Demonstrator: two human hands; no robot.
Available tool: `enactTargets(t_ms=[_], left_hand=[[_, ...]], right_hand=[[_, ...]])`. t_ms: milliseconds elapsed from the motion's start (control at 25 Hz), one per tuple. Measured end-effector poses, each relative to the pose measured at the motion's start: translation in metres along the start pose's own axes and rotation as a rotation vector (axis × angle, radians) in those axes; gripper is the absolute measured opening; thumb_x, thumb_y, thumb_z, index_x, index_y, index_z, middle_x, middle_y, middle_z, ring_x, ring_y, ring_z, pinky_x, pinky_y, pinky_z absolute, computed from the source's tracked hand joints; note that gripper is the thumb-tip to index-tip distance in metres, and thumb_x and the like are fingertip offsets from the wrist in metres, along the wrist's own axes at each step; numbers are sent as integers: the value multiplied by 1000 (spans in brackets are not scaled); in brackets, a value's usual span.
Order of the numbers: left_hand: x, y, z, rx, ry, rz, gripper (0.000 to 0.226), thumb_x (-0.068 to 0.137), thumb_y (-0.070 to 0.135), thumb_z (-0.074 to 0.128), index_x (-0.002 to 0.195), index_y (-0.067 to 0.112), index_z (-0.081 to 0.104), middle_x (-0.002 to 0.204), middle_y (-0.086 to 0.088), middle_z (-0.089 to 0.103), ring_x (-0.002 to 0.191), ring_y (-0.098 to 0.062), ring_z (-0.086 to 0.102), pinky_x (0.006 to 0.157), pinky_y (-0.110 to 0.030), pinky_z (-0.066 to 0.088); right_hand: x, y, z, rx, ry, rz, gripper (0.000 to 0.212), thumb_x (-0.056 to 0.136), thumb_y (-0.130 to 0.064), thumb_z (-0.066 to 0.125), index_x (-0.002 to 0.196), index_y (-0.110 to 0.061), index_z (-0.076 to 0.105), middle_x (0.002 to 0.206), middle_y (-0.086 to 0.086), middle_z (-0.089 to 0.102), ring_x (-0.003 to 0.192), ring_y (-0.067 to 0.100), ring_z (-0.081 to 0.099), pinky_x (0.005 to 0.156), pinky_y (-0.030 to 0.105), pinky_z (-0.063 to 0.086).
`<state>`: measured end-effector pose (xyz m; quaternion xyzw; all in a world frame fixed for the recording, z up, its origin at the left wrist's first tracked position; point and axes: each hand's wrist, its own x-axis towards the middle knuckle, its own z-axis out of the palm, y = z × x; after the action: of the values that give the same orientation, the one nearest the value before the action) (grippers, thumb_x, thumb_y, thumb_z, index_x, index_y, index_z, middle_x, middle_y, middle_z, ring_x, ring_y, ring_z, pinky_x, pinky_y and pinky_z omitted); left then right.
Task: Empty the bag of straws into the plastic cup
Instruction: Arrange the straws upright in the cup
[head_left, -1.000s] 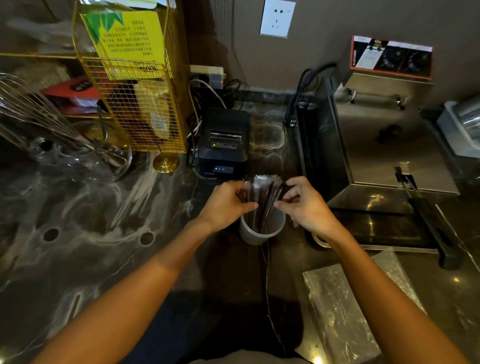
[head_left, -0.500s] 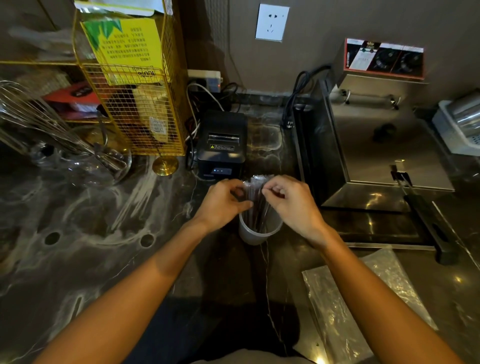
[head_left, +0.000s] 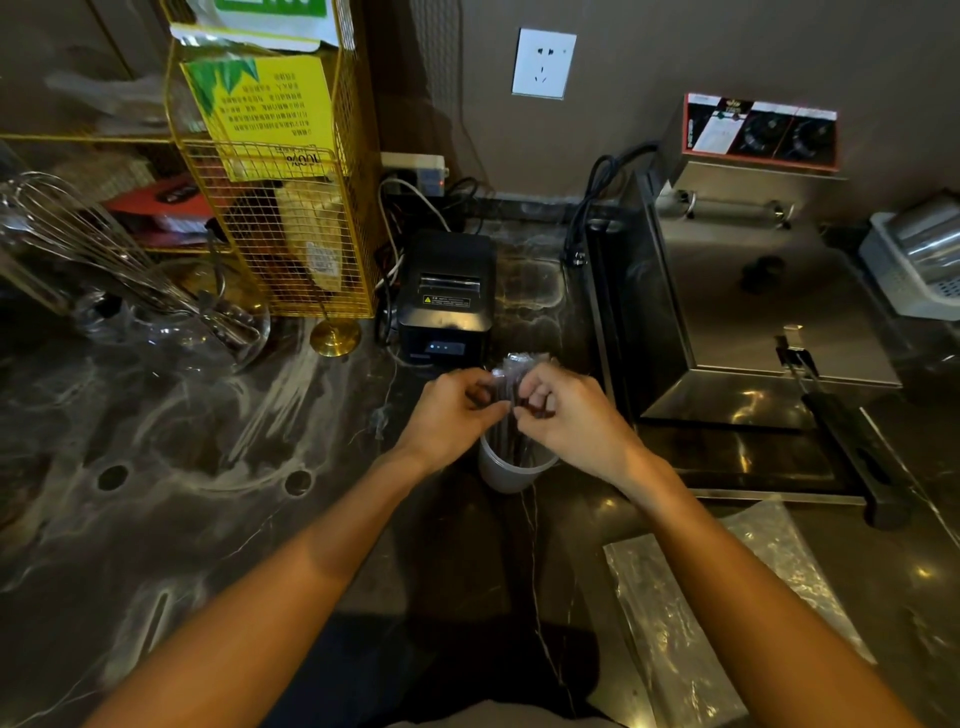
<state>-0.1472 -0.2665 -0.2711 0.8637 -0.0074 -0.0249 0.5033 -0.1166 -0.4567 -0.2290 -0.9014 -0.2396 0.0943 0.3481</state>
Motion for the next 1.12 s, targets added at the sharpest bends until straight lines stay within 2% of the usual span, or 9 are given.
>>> enactTargets(t_ms=[120, 360, 480, 600, 680, 840, 920, 1000, 1120], left_hand=[[-1, 2, 2, -9, 3, 9, 26, 94, 22, 71, 119, 17, 68, 99, 8, 70, 88, 0, 69, 75, -15, 57], [0, 0, 6, -35, 41, -32, 28, 94, 25, 72, 121, 20, 69, 100, 7, 72, 88, 0, 70, 71, -15, 56], [-1, 1, 6, -48, 49, -39, 28, 95, 25, 70, 123, 20, 68, 101, 7, 70, 88, -1, 70, 72, -14, 57], [-2, 2, 6, -53, 59, -46, 29, 95, 25, 71, 124, 21, 68, 104, 5, 69, 91, -3, 69, 72, -13, 57], [-2, 1, 5, -48, 62, -57, 32, 95, 26, 71, 126, 21, 66, 110, 3, 68, 93, -5, 70, 72, -12, 57], [-7, 2, -3, -77, 132, -131, 51, 93, 26, 73, 140, 20, 54, 119, 2, 61, 86, -10, 70, 67, -17, 58], [-10, 7, -8, -126, 194, -147, 55, 91, 28, 75, 141, 20, 52, 117, 2, 60, 88, -14, 70, 73, -24, 60], [-12, 13, -16, -207, 243, -113, 50, 91, 25, 74, 136, 18, 54, 111, -3, 64, 92, -20, 70, 80, -32, 61], [-10, 18, -28, -252, 231, 20, 30, 94, 12, 70, 123, 11, 64, 97, -13, 69, 91, -25, 71, 86, -37, 62]], right_hand=[[-2, 2, 2, -5, -13, -45, 10, 97, -16, 68, 106, -20, 67, 87, -10, 65, 77, -1, 66, 67, 16, 54], [-6, 6, 6, 37, -96, 22, 20, 93, -14, 71, 110, -23, 64, 87, -9, 65, 79, -4, 66, 61, 13, 51], [-7, 7, 11, 21, -79, -18, 16, 94, -18, 73, 108, -21, 67, 90, -12, 64, 84, -7, 63, 66, 10, 51], [-8, 10, 14, -8, -53, -88, 8, 97, -20, 69, 104, -19, 69, 93, -10, 66, 84, -3, 66, 72, 19, 56], [-8, 11, 11, -17, -11, -109, 5, 99, -19, 63, 102, -19, 67, 90, -7, 67, 81, 2, 68, 72, 29, 60], [-3, 2, -17, 65, 180, -86, 5, 97, -13, 65, 98, -17, 67, 89, -6, 67, 82, 5, 69, 73, 28, 60], [-2, -8, -39, 158, 261, -71, 3, 98, -11, 64, 97, -13, 66, 88, -1, 68, 73, 6, 69, 67, 30, 61], [-2, -15, -63, 289, 336, -21, 3, 99, -9, 63, 98, -8, 65, 81, 4, 68, 58, 4, 66, 61, 29, 60], [0, -19, -96, 505, 490, -18, 9, 101, -7, 59, 92, -8, 62, 84, 22, 69, 49, 15, 61, 55, 31, 57]])
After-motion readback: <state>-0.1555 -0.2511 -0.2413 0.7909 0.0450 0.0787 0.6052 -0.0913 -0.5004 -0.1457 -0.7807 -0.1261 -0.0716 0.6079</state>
